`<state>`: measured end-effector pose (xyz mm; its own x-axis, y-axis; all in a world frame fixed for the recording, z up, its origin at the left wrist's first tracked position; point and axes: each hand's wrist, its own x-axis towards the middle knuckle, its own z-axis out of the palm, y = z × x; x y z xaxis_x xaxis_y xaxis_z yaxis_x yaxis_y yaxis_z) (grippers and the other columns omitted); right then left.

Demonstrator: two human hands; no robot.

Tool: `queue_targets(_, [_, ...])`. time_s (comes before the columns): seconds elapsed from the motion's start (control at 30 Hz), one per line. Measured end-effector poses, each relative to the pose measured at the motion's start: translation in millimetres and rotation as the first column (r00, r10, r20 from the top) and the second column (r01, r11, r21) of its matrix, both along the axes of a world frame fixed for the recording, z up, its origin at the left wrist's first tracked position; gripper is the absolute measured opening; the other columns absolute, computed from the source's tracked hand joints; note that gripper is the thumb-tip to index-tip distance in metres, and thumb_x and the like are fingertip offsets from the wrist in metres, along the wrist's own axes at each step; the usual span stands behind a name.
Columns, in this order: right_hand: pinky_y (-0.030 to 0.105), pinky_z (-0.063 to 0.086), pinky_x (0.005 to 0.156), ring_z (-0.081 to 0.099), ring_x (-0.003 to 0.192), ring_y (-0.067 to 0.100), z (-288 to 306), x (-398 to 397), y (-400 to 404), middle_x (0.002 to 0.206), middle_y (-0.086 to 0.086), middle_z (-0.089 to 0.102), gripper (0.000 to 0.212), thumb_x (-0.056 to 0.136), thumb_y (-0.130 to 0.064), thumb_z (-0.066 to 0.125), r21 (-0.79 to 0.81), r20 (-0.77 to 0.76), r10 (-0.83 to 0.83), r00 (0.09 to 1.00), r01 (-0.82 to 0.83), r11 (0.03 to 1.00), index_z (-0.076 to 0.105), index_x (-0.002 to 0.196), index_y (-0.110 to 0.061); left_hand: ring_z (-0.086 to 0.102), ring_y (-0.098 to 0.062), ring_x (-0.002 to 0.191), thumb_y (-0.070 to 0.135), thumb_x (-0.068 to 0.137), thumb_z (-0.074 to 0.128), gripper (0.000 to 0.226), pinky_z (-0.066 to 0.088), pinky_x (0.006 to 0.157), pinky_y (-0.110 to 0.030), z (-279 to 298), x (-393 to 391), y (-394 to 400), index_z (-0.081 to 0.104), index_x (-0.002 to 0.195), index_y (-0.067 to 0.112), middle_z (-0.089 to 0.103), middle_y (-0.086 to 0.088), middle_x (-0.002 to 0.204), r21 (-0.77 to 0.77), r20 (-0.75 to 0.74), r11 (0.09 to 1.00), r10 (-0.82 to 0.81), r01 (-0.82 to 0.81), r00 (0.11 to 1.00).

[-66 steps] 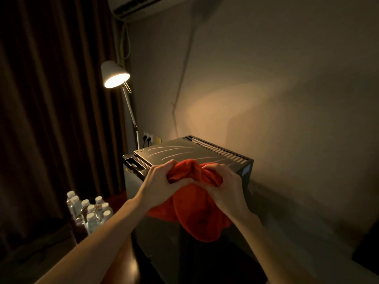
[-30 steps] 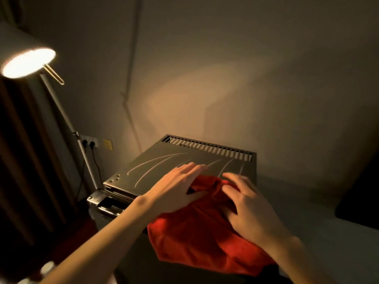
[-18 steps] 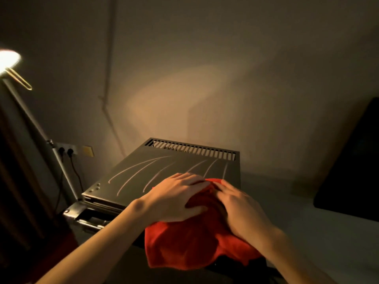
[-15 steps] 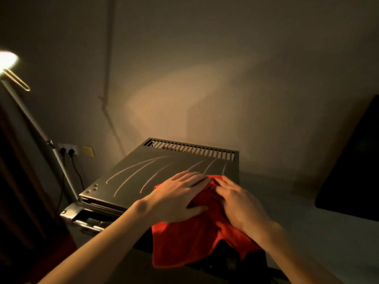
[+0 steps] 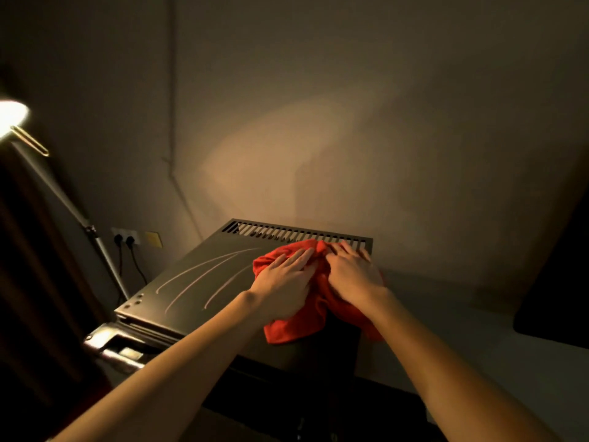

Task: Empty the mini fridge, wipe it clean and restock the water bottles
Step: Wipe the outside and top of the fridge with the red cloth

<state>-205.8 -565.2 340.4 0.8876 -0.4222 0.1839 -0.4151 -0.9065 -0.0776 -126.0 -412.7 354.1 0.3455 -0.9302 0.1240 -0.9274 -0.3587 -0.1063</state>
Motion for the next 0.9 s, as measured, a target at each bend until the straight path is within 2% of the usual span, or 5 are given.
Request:
queue_targets(0.23, [0.047, 0.031, 0.11, 0.031, 0.138, 0.022, 9, -25, 30, 0.145, -0.002, 0.045, 0.049, 0.096, -0.055, 0.034, 0.039, -0.002, 0.007, 1.0, -0.007, 0.999, 0.049, 0.135, -0.031, 0.01, -0.02, 0.151, 0.048, 0.095, 0.032, 0.064, 0.01, 0.123, -0.036, 0, 3, 24, 0.03, 0.154, 0.022, 0.014, -0.005, 0.164, -0.012, -0.132, 0.997, -0.083, 0.083, 0.988])
queue_targets(0.33, [0.042, 0.037, 0.107, 0.039, 0.132, 0.026, 19, -50, 52, 0.14, 0.001, 0.049, 0.058, 0.091, -0.063, 0.038, 0.049, -0.026, 0.043, 0.999, -0.042, 0.998, 0.046, 0.138, -0.031, 0.033, -0.023, 0.143, 0.046, 0.088, 0.041, 0.06, 0.012, 0.115, -0.018, 8, 8, 39, 0.054, 0.139, 0.017, 0.04, -0.01, 0.153, -0.081, -0.181, 0.975, -0.217, 0.205, 0.959])
queue_targets(0.47, [0.041, 0.035, 0.108, 0.037, 0.132, 0.024, 23, -73, 86, 0.141, -0.002, 0.046, 0.062, 0.091, -0.063, 0.038, 0.033, -0.062, 0.052, 0.997, -0.05, 0.998, 0.035, 0.146, -0.034, 0.023, -0.012, 0.147, 0.038, 0.092, 0.059, 0.052, 0.0, 0.109, -0.005, 13, 23, 54, 0.052, 0.141, 0.025, 0.03, -0.004, 0.159, -0.035, -0.196, 0.945, -0.325, 0.324, 0.925])
queue_targets(0.63, [0.043, 0.022, 0.116, 0.02, 0.145, 0.024, 21, -49, 91, 0.157, 0.001, 0.026, 0.06, 0.097, -0.049, 0.036, 0.015, -0.194, -0.066, 0.979, 0.07, 0.997, 0.016, 0.152, -0.038, 0.034, -0.023, 0.141, 0.043, 0.094, 0.057, 0.046, 0.021, 0.113, -0.025, 19, 43, 46, 0.056, 0.133, 0.018, 0.043, -0.01, 0.147, 0.011, -0.209, 0.912, -0.398, 0.409, 0.893])
queue_targets(0.9, [0.051, 0.013, 0.118, 0.006, 0.149, 0.022, 28, 30, 92, 0.163, -0.004, 0.009, 0.056, 0.101, -0.042, 0.029, 0.028, -0.311, -0.243, 0.919, 0.264, 0.964, 0.009, 0.153, -0.039, 0.018, -0.033, 0.149, 0.048, 0.101, 0.042, 0.058, 0.019, 0.119, -0.039, 15, 107, 40, 0.027, 0.154, 0.03, 0.004, -0.008, 0.165, 0.093, -0.169, 0.931, -0.335, 0.353, 0.927])
